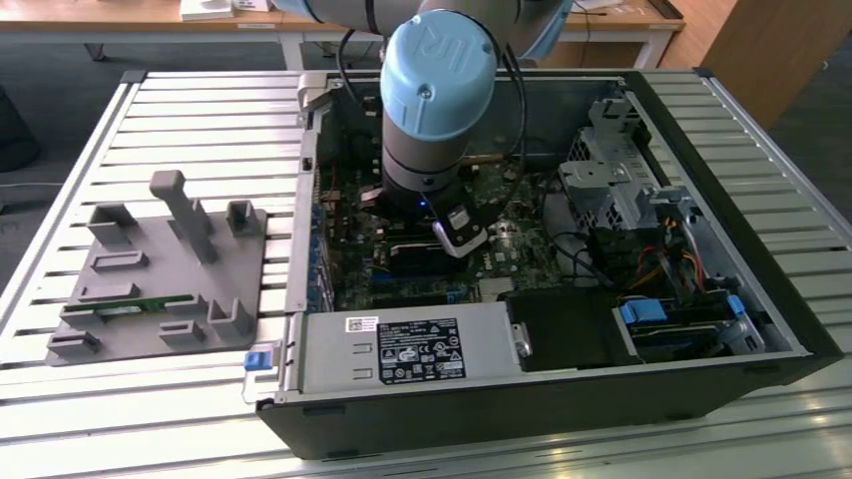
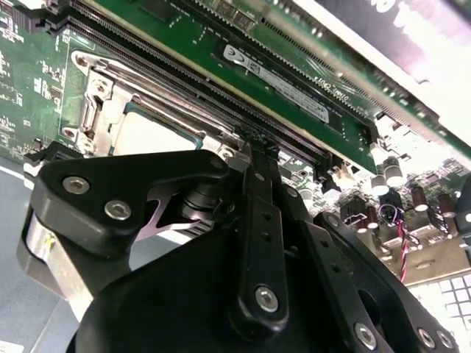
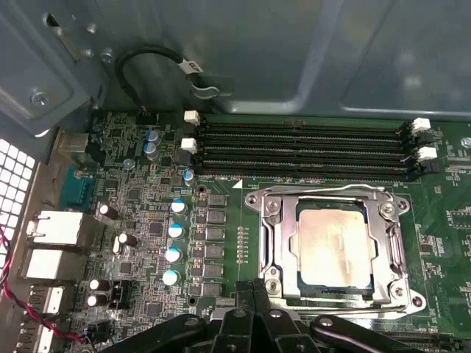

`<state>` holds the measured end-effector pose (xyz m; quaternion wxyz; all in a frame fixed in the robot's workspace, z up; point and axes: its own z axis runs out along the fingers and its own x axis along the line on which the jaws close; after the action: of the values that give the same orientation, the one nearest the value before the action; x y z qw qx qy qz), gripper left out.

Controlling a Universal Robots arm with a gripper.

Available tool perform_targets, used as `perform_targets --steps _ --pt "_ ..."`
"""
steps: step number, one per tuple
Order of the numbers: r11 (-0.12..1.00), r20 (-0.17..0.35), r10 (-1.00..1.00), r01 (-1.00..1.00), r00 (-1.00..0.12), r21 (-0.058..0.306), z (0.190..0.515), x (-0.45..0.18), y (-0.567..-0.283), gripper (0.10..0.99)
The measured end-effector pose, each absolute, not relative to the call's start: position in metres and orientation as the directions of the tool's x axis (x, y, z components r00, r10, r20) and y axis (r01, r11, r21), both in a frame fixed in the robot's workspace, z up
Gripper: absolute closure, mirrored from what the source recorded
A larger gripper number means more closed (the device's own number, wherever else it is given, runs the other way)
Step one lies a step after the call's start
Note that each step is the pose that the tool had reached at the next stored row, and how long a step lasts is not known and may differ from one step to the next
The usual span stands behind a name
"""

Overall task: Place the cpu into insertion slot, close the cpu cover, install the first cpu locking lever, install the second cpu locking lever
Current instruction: 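Install the second cpu locking lever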

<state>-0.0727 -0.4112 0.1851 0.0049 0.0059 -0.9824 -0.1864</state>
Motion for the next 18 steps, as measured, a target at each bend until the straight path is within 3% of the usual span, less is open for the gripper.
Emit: perform_targets --steps 18 --pt "0.930 0.007 -0.011 -0.008 -1.000 0.368 0.206 -0.073 -0.411 0.980"
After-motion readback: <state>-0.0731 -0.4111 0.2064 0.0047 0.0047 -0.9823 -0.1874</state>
